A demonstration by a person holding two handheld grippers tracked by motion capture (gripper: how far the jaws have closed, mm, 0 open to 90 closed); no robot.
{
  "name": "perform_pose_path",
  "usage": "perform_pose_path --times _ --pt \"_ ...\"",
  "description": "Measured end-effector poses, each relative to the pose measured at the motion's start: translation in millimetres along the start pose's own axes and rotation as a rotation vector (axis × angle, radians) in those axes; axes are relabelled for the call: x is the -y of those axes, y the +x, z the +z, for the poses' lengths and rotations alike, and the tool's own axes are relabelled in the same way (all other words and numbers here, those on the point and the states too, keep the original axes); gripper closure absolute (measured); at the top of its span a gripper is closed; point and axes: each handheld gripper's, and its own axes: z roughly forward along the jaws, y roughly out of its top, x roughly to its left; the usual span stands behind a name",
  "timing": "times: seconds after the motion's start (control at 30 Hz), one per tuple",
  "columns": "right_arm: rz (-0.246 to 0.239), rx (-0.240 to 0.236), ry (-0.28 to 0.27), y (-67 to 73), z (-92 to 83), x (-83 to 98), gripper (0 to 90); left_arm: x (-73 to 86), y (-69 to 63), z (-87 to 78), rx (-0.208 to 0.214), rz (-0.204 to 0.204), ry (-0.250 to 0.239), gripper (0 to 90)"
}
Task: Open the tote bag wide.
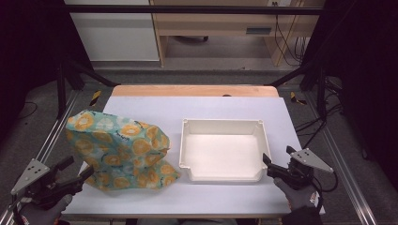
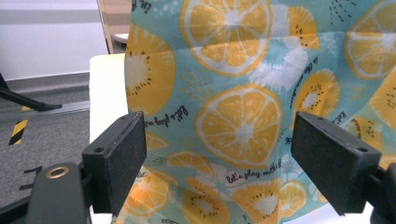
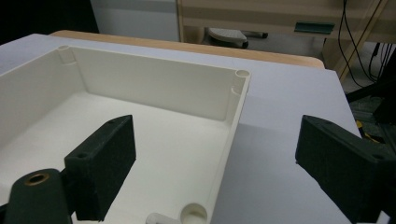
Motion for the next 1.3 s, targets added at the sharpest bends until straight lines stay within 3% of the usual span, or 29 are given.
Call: perform_pose_path --times 0.6,1.3 --pt "-0.006 -0.039 0.018 29.7 3.5 -11.8 24.2 -13.1 2.3 1.6 0.01 0.007 -0.015 18.6" --pt "-0.008 -0.105 -0.034 59.7 9.6 -38.1 28.1 -37.1 15.2 -9.3 0.001 0.007 -0.069 18.9"
